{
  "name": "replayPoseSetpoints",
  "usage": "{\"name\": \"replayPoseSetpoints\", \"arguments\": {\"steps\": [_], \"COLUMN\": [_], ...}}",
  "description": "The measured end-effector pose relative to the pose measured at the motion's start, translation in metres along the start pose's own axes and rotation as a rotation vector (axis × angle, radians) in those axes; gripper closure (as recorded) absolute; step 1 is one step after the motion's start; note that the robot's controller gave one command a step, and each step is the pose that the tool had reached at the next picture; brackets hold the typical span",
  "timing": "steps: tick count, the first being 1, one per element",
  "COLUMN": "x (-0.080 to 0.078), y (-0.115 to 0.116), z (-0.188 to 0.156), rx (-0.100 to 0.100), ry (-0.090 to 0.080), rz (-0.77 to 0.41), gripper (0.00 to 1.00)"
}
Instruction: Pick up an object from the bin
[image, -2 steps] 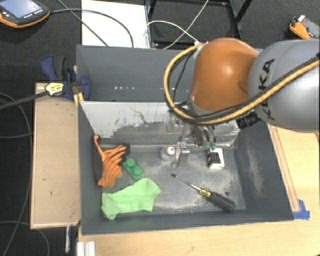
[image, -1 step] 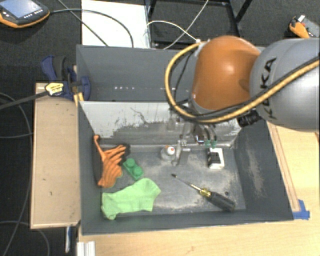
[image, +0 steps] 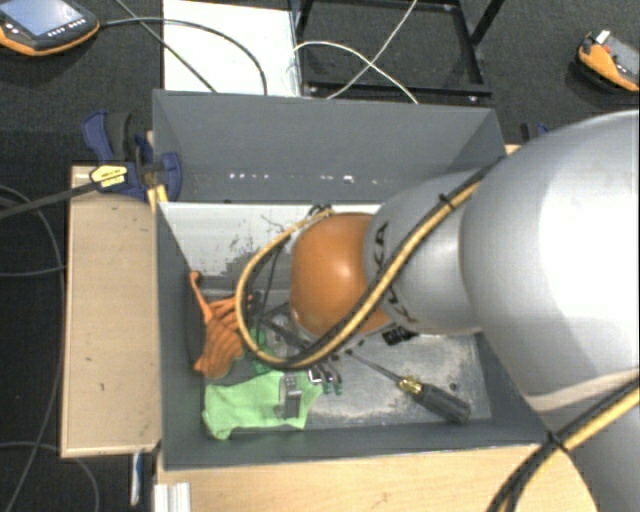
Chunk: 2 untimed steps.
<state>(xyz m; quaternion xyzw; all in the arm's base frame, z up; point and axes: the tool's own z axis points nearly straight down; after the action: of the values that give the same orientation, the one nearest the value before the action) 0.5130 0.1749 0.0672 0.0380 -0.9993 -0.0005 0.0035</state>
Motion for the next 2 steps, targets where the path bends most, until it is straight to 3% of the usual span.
{"name": "replayPoseSetpoints", "arguments": {"steps": [1,2], "x": [0.006,-0.004], "y": [0.009,0.001], "z": [-0.094,-0.004], "rx": [0.001,-0.006], "ry": [-0.014,-0.015], "rz": [-0.378,0.000], "gripper": [0.00,0.00]}}
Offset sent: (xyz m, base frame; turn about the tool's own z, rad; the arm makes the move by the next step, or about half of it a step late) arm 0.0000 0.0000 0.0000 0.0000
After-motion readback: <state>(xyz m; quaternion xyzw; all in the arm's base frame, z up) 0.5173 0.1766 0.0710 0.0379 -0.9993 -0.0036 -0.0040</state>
